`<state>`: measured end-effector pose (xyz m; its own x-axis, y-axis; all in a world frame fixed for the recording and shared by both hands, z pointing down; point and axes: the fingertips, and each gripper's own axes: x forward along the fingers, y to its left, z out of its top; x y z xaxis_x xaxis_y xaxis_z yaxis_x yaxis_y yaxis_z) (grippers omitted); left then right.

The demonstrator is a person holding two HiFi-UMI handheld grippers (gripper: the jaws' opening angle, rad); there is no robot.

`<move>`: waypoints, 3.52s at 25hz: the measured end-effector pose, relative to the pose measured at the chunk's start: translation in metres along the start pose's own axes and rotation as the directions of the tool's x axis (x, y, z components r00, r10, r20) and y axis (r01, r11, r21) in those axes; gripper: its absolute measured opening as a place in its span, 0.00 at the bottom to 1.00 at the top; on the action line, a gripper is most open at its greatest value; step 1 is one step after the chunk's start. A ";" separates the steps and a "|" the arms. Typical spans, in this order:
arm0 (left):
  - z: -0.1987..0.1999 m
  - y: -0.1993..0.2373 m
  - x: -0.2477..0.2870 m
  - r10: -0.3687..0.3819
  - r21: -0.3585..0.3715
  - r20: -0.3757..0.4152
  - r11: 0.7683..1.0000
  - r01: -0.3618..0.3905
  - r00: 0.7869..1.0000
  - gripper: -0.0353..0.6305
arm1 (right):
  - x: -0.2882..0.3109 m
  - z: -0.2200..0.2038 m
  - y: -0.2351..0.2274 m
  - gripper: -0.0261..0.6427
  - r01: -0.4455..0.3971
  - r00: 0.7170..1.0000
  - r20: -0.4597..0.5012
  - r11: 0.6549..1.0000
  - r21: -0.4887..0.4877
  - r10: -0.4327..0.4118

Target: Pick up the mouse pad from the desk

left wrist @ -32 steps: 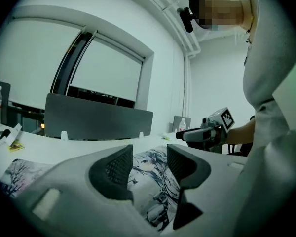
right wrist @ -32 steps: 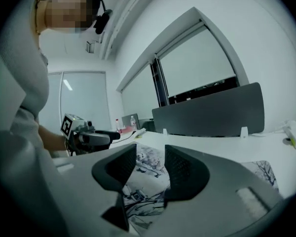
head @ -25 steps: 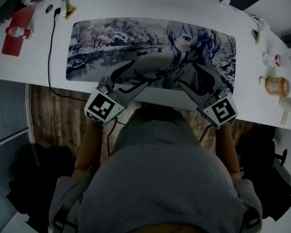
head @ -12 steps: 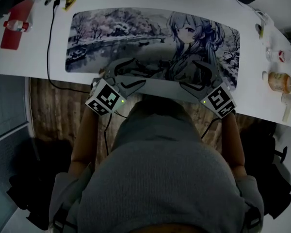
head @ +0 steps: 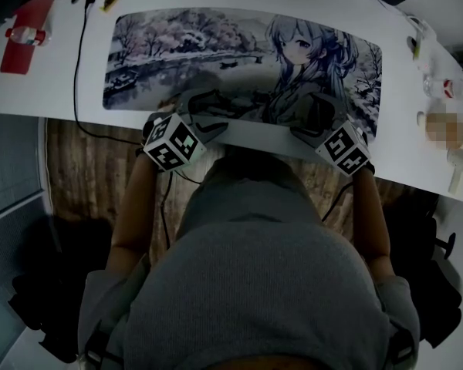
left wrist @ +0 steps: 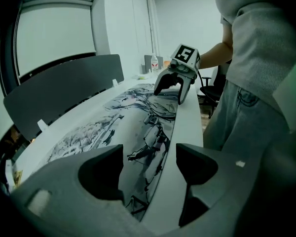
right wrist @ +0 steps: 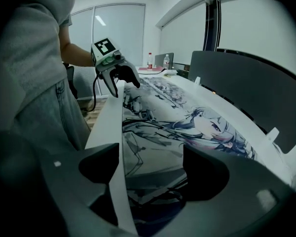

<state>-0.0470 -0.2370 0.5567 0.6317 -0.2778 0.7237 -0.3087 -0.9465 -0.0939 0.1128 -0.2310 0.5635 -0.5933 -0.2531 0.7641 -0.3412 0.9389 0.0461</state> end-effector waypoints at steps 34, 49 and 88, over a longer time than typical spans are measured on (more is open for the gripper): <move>-0.011 0.027 0.019 0.106 -0.246 0.005 0.964 -0.102 0.994 0.45 | 0.009 -0.004 -0.023 0.48 0.092 0.994 0.046 0.972 0.216 -0.104; -0.009 0.047 0.022 0.254 -0.351 -0.028 0.903 -0.247 0.967 0.38 | 0.010 -0.001 -0.036 0.37 0.188 0.978 0.039 0.948 0.257 -0.205; 0.090 0.115 -0.063 0.597 -0.787 0.333 0.602 -0.133 0.730 0.08 | -0.069 0.105 -0.093 0.07 0.267 0.691 0.423 0.750 0.605 -0.587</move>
<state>-0.0583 -0.3435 0.4392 0.5137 -0.8223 0.2448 -0.8299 -0.4038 0.3851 0.1087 -0.3257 0.4388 -0.5180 -0.8242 0.2286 -0.8553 0.4957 -0.1509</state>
